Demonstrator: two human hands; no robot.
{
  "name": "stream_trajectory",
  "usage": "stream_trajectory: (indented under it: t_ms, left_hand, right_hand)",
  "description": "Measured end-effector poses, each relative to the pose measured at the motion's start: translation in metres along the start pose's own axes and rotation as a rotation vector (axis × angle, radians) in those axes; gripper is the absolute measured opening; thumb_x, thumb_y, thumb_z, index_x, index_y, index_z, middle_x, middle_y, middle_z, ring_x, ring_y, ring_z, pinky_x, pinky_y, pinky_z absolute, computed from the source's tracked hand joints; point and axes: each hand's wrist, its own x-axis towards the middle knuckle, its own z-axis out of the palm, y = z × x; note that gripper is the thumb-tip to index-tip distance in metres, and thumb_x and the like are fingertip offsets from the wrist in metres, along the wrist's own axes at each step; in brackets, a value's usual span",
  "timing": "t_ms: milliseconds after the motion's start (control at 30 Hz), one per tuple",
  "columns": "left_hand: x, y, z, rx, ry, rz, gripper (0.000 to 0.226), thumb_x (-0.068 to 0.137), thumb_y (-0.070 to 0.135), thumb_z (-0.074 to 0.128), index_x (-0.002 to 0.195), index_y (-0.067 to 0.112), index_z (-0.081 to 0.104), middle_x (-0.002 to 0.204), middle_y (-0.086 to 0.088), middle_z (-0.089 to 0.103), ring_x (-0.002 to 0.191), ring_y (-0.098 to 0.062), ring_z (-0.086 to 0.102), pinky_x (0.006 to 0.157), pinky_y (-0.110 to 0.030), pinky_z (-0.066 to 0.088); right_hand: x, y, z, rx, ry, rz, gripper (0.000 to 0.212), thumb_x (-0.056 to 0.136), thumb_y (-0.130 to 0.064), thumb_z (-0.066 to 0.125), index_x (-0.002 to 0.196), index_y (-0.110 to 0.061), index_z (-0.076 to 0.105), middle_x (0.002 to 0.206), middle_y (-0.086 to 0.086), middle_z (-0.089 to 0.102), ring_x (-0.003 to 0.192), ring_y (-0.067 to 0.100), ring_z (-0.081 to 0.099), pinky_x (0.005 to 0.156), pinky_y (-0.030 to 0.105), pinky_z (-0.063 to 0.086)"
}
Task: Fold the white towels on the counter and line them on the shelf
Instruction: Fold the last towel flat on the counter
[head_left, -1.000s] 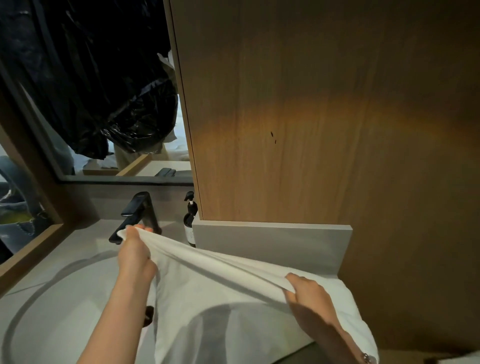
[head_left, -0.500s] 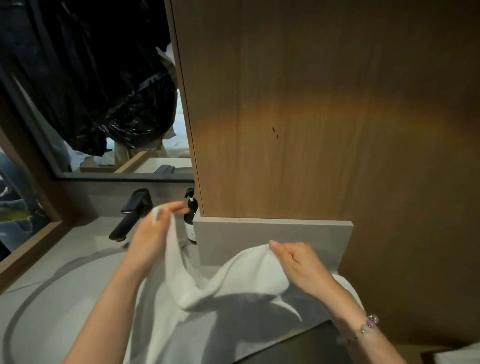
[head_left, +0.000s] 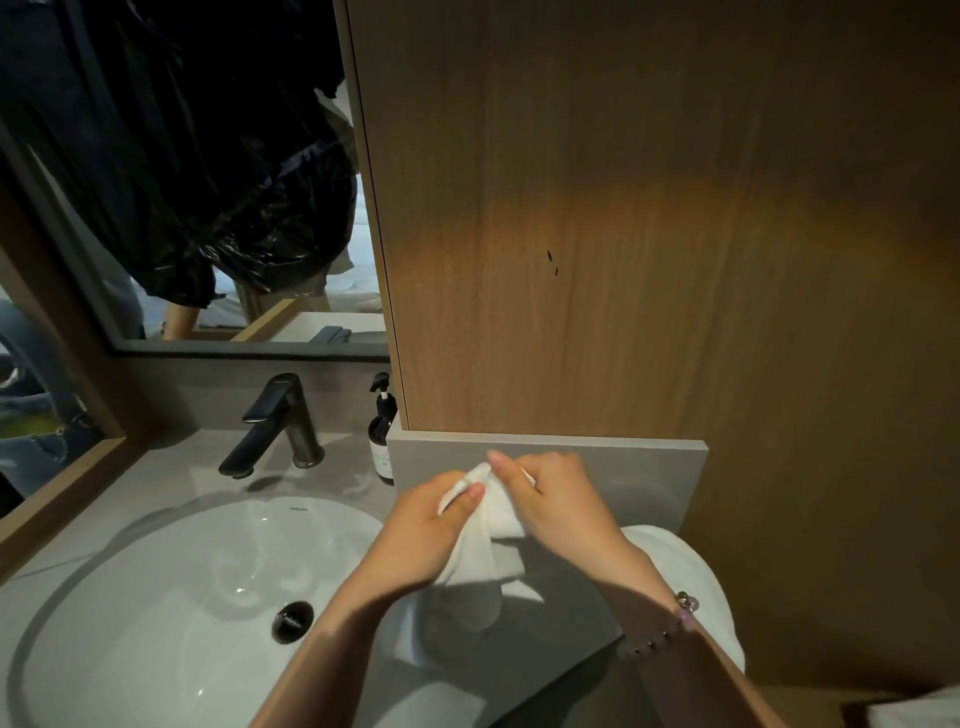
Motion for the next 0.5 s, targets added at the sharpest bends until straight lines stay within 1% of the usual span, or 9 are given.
stream_trajectory:
  t_ms: [33, 100, 133, 167, 200, 267, 300, 367, 500]
  left_hand:
    - [0.000, 0.000, -0.001, -0.040, 0.022, -0.012, 0.023, 0.097, 0.020, 0.047, 0.079, 0.028, 0.059, 0.076, 0.009, 0.063, 0.067, 0.011, 0.056, 0.063, -0.006, 0.040]
    - [-0.001, 0.000, -0.002, -0.101, 0.061, -0.038, 0.021, 0.097, 0.019, 0.047, 0.083, 0.027, 0.061, 0.081, 0.006, 0.065, 0.070, 0.008, 0.058, 0.064, -0.006, 0.042]
    - [0.000, -0.001, -0.003, -0.117, 0.082, -0.052, 0.021, 0.097, 0.018, 0.047, 0.083, 0.027, 0.061, 0.082, 0.006, 0.065, 0.071, 0.005, 0.059, 0.063, -0.005, 0.042]
    - [-0.001, 0.000, -0.003, -0.132, 0.102, -0.064, 0.022, 0.097, 0.018, 0.046, 0.083, 0.027, 0.060, 0.084, 0.006, 0.065, 0.073, 0.002, 0.059, 0.062, -0.004, 0.042]
    - [-0.001, 0.000, -0.004, -0.143, 0.122, -0.078, 0.022, 0.098, 0.019, 0.046, 0.083, 0.028, 0.060, 0.084, 0.007, 0.065, 0.074, 0.001, 0.059, 0.061, -0.003, 0.041]
    - [-0.002, 0.001, -0.009, -0.159, 0.162, -0.114, 0.023, 0.098, 0.021, 0.044, 0.083, 0.028, 0.059, 0.085, 0.009, 0.064, 0.077, 0.001, 0.057, 0.060, -0.004, 0.040]
    - [-0.003, 0.001, -0.012, -0.160, 0.180, -0.134, 0.023, 0.099, 0.023, 0.043, 0.083, 0.029, 0.059, 0.086, 0.010, 0.063, 0.079, 0.001, 0.056, 0.061, -0.007, 0.041]
    - [-0.003, 0.000, -0.020, -0.162, 0.213, -0.168, 0.023, 0.099, 0.025, 0.043, 0.083, 0.030, 0.059, 0.086, 0.011, 0.063, 0.081, 0.000, 0.056, 0.065, -0.013, 0.040]
    - [-0.002, -0.005, -0.034, -0.189, 0.269, -0.233, 0.025, 0.099, 0.026, 0.043, 0.084, 0.024, 0.061, 0.085, 0.007, 0.065, 0.078, -0.005, 0.057, 0.064, -0.019, 0.041]
  right_hand:
    - [-0.001, 0.000, 0.001, -0.003, 0.002, -0.005, 0.054, 0.097, -0.040, 0.044, 0.048, -0.021, 0.030, 0.045, -0.005, 0.030, 0.048, 0.013, 0.030, 0.052, 0.027, 0.025]
    - [-0.004, 0.002, 0.003, -0.035, -0.032, -0.014, 0.047, 0.098, -0.039, 0.042, 0.054, -0.024, 0.037, 0.051, -0.006, 0.038, 0.055, 0.017, 0.039, 0.059, 0.031, 0.033]
    - [-0.006, 0.003, 0.003, -0.059, -0.072, -0.010, 0.041, 0.099, -0.039, 0.039, 0.061, -0.024, 0.042, 0.057, -0.006, 0.043, 0.062, 0.020, 0.043, 0.065, 0.035, 0.038]
    - [-0.007, 0.005, 0.003, -0.078, -0.115, 0.002, 0.035, 0.099, -0.038, 0.037, 0.068, -0.024, 0.044, 0.063, -0.005, 0.046, 0.067, 0.022, 0.045, 0.069, 0.037, 0.040]
    - [-0.009, 0.008, 0.003, -0.087, -0.151, 0.020, 0.032, 0.100, -0.037, 0.036, 0.072, -0.024, 0.044, 0.067, -0.004, 0.047, 0.070, 0.022, 0.045, 0.070, 0.037, 0.039]
    - [-0.013, 0.013, 0.000, -0.104, -0.172, 0.052, 0.034, 0.101, -0.035, 0.033, 0.070, -0.023, 0.039, 0.065, -0.004, 0.043, 0.069, 0.021, 0.043, 0.065, 0.035, 0.034]
    - [-0.015, 0.016, -0.002, -0.115, -0.170, 0.065, 0.036, 0.101, -0.035, 0.032, 0.069, -0.020, 0.039, 0.064, -0.004, 0.042, 0.068, 0.021, 0.043, 0.064, 0.034, 0.032]
    - [-0.018, 0.022, -0.005, -0.136, -0.162, 0.090, 0.037, 0.101, -0.033, 0.032, 0.072, -0.016, 0.045, 0.066, -0.002, 0.047, 0.069, 0.021, 0.045, 0.064, 0.034, 0.033]
    - [-0.025, 0.028, -0.009, -0.187, -0.100, 0.132, 0.036, 0.100, -0.034, 0.036, 0.083, -0.013, 0.058, 0.078, 0.000, 0.061, 0.076, 0.020, 0.054, 0.068, 0.033, 0.039]
